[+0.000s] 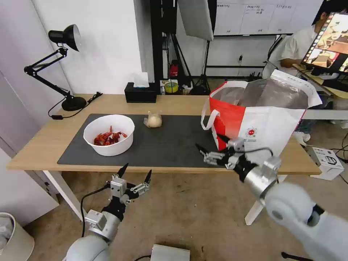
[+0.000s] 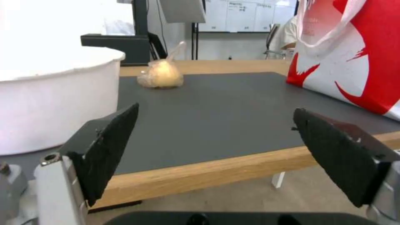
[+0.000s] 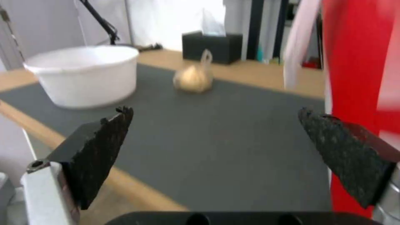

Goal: Pick up the trash from the table and place it into the takeout bag.

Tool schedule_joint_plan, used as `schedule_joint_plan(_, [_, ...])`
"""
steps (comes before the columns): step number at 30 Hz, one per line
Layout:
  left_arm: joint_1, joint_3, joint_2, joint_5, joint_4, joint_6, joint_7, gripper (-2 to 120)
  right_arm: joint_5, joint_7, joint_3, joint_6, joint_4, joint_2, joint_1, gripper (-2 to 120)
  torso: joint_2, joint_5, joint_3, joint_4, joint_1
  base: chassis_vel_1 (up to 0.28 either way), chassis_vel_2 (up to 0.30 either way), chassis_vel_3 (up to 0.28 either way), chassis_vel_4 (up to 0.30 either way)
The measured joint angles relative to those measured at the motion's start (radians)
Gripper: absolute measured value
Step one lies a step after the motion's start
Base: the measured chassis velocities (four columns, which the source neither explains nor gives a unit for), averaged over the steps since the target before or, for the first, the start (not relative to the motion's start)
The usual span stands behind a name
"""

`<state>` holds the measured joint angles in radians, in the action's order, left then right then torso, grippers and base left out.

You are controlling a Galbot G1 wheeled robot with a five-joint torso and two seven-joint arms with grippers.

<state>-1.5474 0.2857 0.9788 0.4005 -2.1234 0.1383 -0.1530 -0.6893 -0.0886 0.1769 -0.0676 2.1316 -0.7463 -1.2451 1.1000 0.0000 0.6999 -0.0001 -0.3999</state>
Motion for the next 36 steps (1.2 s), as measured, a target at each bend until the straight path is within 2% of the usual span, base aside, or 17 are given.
schedule_joint_plan(13, [0.003, -0.006, 0.002, 0.000, 0.013, 0.001, 0.004, 100, 0.097, -0.003, -0.018, 0.097, -0.080, -0.092, -0.092, 100, 0.000, -0.0001, 0.000, 0.0001, 0.000, 0.000, 0.000, 0.000, 0.000])
schedule_joint_plan(36, [0.003, 0.002, -0.001, 0.000, 0.011, 0.006, 0.004, 100, 0.119, -0.015, -0.031, 0.130, -0.093, -0.120, -0.096, 100, 0.000, 0.0000, 0.000, 0.0001, 0.000, 0.000, 0.000, 0.000, 0.000])
